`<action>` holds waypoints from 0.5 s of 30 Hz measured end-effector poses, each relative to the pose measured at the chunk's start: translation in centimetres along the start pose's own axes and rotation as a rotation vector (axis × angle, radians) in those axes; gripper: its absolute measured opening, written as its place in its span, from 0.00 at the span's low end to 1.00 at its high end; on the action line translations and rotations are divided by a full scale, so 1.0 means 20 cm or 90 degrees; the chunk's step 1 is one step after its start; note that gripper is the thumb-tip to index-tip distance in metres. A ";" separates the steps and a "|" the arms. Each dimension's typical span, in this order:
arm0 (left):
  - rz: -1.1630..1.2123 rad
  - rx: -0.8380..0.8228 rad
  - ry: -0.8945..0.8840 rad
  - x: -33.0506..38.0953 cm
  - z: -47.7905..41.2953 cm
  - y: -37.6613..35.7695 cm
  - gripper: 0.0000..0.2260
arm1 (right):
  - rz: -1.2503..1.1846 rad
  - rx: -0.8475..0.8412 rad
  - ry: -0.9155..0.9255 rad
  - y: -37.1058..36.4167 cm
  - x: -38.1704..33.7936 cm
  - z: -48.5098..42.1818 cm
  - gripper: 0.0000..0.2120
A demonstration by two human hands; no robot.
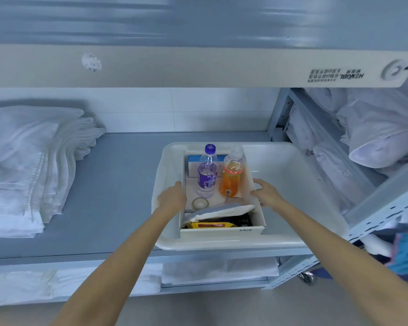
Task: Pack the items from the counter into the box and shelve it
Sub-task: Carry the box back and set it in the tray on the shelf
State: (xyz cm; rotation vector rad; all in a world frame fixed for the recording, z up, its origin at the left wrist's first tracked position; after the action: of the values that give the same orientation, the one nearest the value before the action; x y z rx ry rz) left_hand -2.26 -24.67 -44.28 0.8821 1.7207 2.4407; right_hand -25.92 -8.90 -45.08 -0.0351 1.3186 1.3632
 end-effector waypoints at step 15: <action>-0.018 0.096 -0.198 -0.15 0.19 -0.13 0.27 | 0.119 -0.009 0.060 -0.06 0.16 0.12 0.20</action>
State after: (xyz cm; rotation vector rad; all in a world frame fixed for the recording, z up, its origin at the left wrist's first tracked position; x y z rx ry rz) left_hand 1.18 -21.45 -47.03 1.1717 1.7989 2.0431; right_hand -24.64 -5.48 -47.18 0.0141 1.4190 1.5447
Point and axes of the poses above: each hand's wrist, its own z-axis away from the middle knuckle, its own y-axis out of the back of the hand, x = y × z, the point moved 6 cm from there along -z, towards the middle knuckle, and after that the axes turned 7 degrees about z, right-handed, at the moved point
